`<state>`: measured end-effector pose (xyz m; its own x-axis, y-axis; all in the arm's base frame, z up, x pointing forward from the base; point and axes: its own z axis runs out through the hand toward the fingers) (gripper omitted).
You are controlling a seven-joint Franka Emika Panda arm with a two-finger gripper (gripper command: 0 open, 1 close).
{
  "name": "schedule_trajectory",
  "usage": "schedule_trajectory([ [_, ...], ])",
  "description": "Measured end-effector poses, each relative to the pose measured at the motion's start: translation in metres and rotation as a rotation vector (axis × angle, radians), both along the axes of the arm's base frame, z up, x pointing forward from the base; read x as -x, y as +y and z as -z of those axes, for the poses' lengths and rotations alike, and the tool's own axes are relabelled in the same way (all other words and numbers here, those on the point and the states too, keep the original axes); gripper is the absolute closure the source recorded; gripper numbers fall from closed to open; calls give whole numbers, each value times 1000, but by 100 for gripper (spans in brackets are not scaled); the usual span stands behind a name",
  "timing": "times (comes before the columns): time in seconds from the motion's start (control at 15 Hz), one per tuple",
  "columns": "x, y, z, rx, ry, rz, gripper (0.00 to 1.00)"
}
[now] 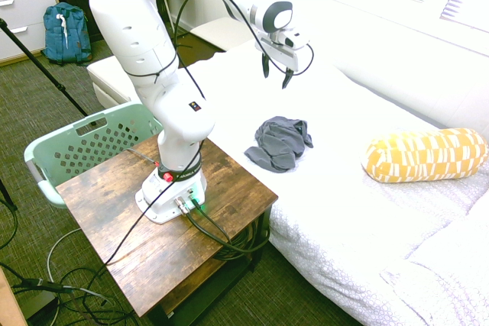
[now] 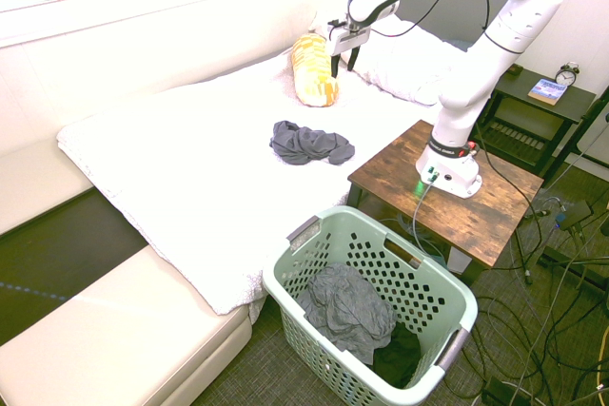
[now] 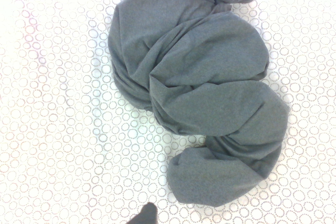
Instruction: Put my clothes in the laundry bag
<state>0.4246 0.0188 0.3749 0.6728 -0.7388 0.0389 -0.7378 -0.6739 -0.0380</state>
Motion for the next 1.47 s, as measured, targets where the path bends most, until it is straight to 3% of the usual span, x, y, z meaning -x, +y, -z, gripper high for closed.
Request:
schedule_trajectory([
  [0.2,-5,4,-2,3,-2,-15,0],
  [0.47,-56,32,14,13,0,-63,0],
  [1.0,-157,52,204,-6,133,-87,0],
  [1.27,-162,66,292,36,188,-117,0],
  [1.47,-164,53,319,92,206,-122,0],
])
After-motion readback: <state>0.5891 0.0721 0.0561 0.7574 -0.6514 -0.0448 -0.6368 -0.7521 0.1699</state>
